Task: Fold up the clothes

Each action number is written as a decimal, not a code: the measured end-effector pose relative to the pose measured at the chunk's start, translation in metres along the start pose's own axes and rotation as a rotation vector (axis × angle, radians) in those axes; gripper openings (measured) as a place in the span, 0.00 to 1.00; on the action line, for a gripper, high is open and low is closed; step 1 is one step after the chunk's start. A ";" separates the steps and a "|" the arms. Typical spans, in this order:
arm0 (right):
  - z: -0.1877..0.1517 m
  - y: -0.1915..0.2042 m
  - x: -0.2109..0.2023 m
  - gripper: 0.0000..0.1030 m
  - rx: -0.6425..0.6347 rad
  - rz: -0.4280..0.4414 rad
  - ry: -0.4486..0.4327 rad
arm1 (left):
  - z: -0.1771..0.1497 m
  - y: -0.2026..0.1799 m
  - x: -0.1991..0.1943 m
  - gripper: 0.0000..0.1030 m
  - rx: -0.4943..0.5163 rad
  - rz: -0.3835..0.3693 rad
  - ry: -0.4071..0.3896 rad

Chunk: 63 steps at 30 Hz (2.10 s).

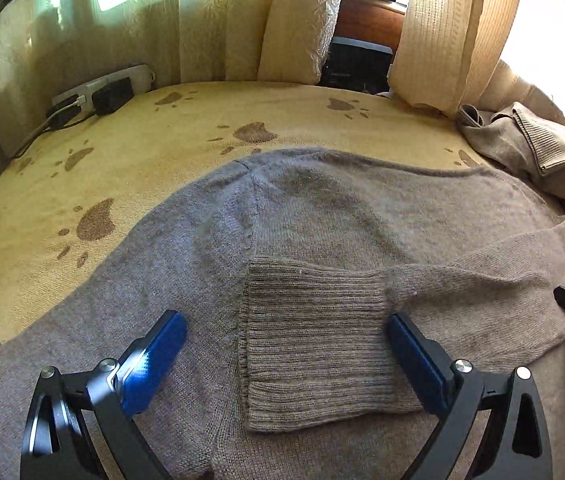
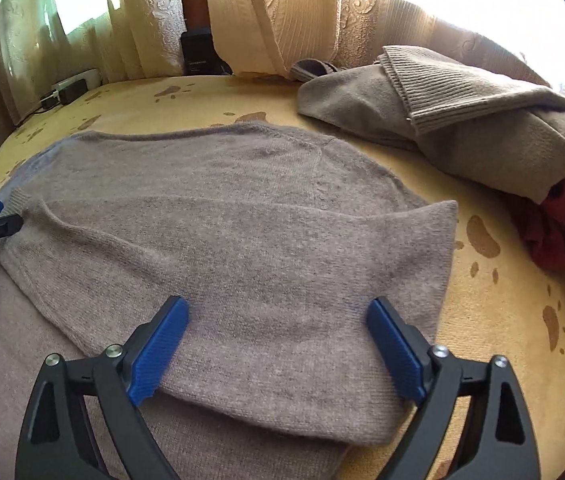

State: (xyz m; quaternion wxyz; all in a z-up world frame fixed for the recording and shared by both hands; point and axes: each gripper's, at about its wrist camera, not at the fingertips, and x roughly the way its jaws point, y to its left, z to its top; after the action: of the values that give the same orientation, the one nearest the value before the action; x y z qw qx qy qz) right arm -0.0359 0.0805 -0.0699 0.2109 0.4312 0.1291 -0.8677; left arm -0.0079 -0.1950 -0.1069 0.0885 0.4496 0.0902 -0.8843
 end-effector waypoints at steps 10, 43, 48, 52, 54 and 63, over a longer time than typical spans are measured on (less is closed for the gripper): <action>0.000 0.000 0.001 0.99 0.022 -0.012 0.009 | -0.035 0.032 -0.071 0.99 -0.221 -0.091 -0.136; 0.001 0.086 -0.004 1.00 -0.113 0.130 0.001 | -0.285 0.295 -0.245 0.99 -1.349 -0.144 -0.569; 0.000 0.087 -0.005 1.00 -0.113 0.129 0.001 | -0.275 0.310 -0.232 0.99 -1.369 -0.176 -0.540; 0.000 0.086 -0.005 1.00 -0.112 0.130 0.000 | -0.275 0.320 -0.220 0.99 -1.444 -0.211 -0.495; 0.001 0.086 -0.004 1.00 -0.112 0.131 0.000 | -0.275 0.320 -0.218 0.98 -1.446 -0.203 -0.491; 0.001 0.086 -0.004 1.00 -0.111 0.131 -0.001 | -0.273 0.329 -0.208 0.11 -1.440 -0.225 -0.539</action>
State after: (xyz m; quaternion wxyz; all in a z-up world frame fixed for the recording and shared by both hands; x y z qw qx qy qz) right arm 0.0070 0.0060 -0.0699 0.2907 0.4258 0.1484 -0.8439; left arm 0.4035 -0.4328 -0.1228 0.2872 0.0391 0.6629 -0.6903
